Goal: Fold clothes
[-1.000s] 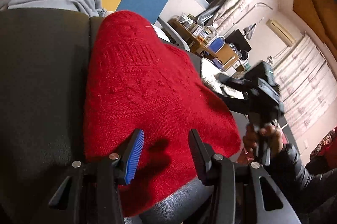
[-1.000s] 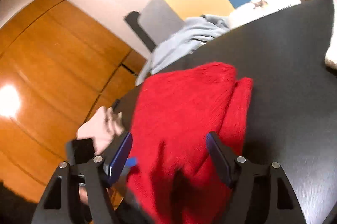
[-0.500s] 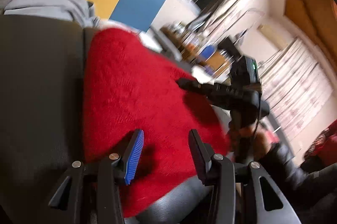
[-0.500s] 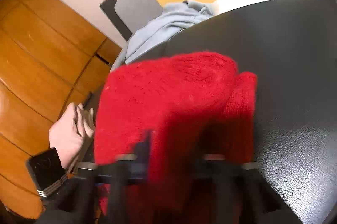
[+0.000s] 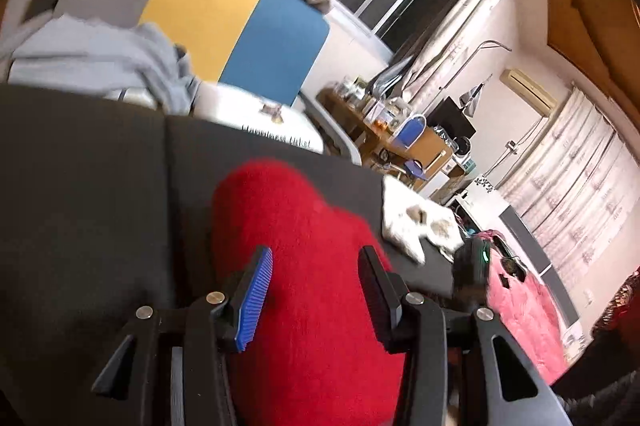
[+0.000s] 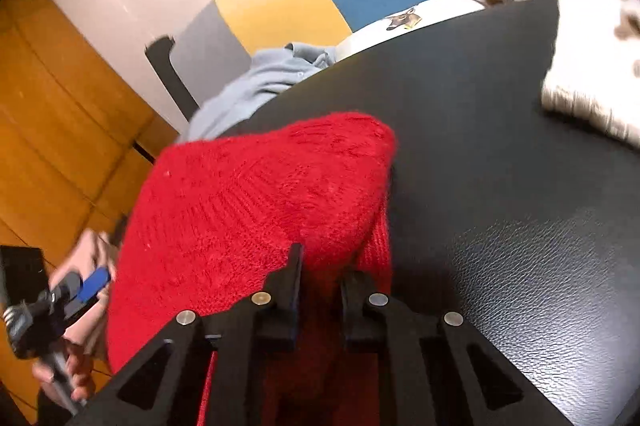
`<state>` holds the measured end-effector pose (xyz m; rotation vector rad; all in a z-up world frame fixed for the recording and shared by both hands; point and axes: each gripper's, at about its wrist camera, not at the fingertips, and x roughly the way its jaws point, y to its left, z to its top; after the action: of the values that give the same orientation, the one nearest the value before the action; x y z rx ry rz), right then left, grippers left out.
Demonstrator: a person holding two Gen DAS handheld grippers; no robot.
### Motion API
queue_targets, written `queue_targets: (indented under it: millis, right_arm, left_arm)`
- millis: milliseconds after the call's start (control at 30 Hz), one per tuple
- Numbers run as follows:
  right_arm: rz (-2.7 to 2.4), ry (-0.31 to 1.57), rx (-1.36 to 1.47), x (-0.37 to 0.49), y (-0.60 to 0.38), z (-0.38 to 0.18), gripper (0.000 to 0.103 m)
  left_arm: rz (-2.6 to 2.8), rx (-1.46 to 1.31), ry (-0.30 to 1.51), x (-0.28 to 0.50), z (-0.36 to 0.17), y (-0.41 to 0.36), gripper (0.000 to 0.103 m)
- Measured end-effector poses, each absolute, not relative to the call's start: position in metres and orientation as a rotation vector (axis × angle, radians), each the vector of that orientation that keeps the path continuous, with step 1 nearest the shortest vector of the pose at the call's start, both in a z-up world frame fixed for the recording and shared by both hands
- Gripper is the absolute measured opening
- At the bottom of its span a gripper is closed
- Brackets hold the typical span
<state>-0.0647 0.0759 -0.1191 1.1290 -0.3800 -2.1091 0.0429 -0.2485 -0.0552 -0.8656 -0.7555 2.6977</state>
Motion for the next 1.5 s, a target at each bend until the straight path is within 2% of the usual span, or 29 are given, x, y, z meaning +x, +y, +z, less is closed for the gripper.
queue_targets:
  millis: [133, 167, 233, 300, 400, 533, 633, 700, 767, 867, 933, 1200, 1333, 1433, 1500]
  right_arm:
    - [-2.105, -0.382, 1.125, -0.067, 0.083, -0.119, 0.017]
    - [-2.103, -0.377, 1.127, -0.067, 0.085, -0.118, 0.023]
    - [-2.096, -0.362, 1.130, -0.068, 0.089, -0.118, 0.026]
    - [-2.100, -0.307, 1.070, -0.057, 0.094, -0.101, 0.037]
    - [-2.105, -0.216, 0.966, -0.039, 0.101, -0.072, 0.037]
    - [-1.919, 0.049, 0.846, 0.012, 0.069, -0.041, 0.037]
    - [-1.867, 0.358, 0.869, 0.046, 0.043, -0.058, 0.037]
    - [-1.897, 0.463, 0.912, 0.052, 0.046, -0.079, 0.035]
    - [-1.966, 0.477, 0.958, 0.045, 0.062, -0.102, 0.035]
    - [-2.019, 0.223, 0.977, 0.030, 0.100, -0.119, 0.035]
    - [-2.029, 0.115, 0.967, 0.028, 0.112, -0.125, 0.035]
    - [-2.040, 0.071, 0.940, 0.028, 0.116, -0.128, 0.037]
    - [-2.048, 0.082, 0.934, 0.032, 0.112, -0.124, 0.042]
    - [-2.051, 0.113, 0.923, 0.038, 0.105, -0.122, 0.061]
    - [-2.046, 0.155, 0.913, 0.043, 0.097, -0.123, 0.081]
  left_arm:
    - [2.705, -1.015, -0.652, -0.005, -0.066, -0.237, 0.045]
    - [2.704, -1.038, -0.630, -0.011, -0.068, -0.233, 0.045]
    - [2.708, -1.054, -0.563, -0.018, -0.069, -0.225, 0.045]
    - [2.711, -1.061, -0.533, -0.020, -0.069, -0.221, 0.045]
    - [2.719, -1.071, -0.495, -0.023, -0.068, -0.217, 0.045]
    - [2.728, -1.085, -0.444, -0.027, -0.067, -0.212, 0.045]
    - [2.743, -1.081, -0.380, -0.032, -0.065, -0.206, 0.045]
    - [2.722, -1.124, -0.317, -0.037, -0.071, -0.198, 0.045]
    - [2.695, -1.191, -0.240, -0.042, -0.084, -0.188, 0.049]
    - [2.739, -1.183, -0.172, -0.037, -0.096, -0.178, 0.051]
    - [2.754, -1.184, -0.209, -0.036, -0.098, -0.179, 0.051]
    - [2.781, -1.085, -0.329, -0.023, -0.073, -0.197, 0.053]
    - [2.784, -0.992, -0.298, -0.016, -0.046, -0.207, 0.050]
    - [2.747, -0.950, -0.234, -0.026, -0.032, -0.202, 0.050]
    - [2.727, -1.029, -0.158, -0.047, -0.038, -0.194, 0.050]
